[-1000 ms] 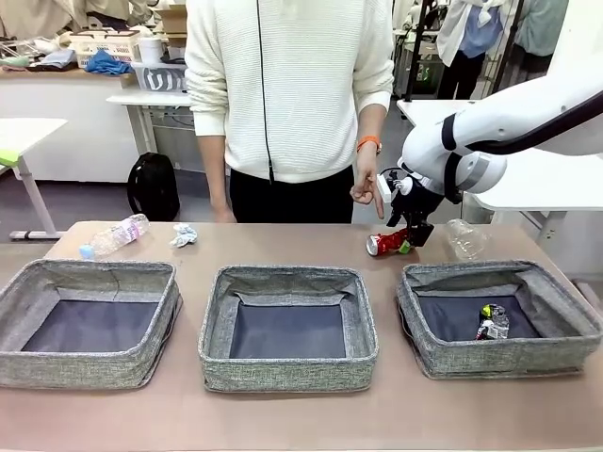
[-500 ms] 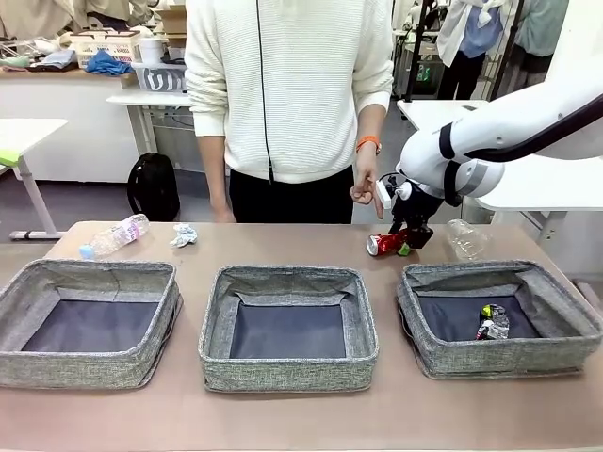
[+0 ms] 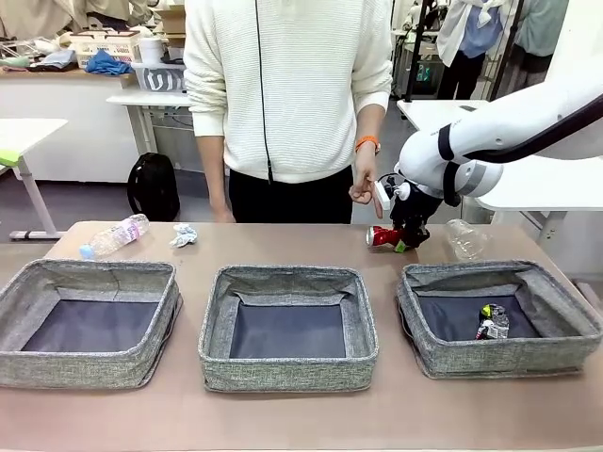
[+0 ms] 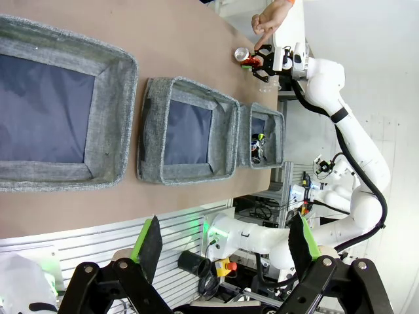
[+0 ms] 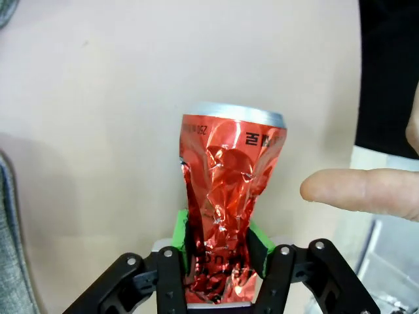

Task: Sort the waste into the appropriate baskets.
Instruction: Pick up the waste item pointed out by the person.

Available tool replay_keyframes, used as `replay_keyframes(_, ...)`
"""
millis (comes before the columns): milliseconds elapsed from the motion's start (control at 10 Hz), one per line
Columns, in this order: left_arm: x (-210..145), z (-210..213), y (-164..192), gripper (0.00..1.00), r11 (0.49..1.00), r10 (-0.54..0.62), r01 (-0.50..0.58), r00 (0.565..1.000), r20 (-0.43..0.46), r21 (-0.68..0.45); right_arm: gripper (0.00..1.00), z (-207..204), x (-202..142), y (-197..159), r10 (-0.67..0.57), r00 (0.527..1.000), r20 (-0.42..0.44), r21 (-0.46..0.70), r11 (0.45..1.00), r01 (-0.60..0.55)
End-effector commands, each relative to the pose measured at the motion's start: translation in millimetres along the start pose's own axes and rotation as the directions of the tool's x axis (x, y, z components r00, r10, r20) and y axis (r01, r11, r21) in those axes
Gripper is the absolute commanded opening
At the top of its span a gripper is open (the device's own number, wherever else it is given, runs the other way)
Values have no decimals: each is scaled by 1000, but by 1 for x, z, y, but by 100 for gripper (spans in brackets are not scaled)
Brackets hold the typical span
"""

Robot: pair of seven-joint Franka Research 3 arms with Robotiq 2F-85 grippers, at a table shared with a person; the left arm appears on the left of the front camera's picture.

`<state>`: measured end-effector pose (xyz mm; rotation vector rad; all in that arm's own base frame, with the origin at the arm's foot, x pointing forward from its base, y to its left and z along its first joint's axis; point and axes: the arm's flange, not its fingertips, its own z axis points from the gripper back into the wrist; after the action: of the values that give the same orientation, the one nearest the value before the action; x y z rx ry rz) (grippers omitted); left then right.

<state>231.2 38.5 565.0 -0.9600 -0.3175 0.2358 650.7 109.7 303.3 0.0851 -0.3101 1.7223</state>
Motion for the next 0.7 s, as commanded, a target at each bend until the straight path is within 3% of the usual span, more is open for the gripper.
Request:
replay_keyframes(0,1,0,0,100,1000,-17,17,1000,1,-18,0,-8,0,-1,-35,999,-2,36,999,35)
replay_keyframes(300,1,0,0,100,1000,-17,17,1000,1,-18,0,-9,-1,-1,-47,999,-13,50,998,47)
replay_keyframes(400,1,0,0,100,1000,-17,17,1000,1,-18,0,-2,-4,2,-40,996,-79,66,997,45)
replay_keyframes(600,1,0,0,100,1000,-17,17,1000,1,-18,0,63,-17,22,-70,978,-197,1,997,71)
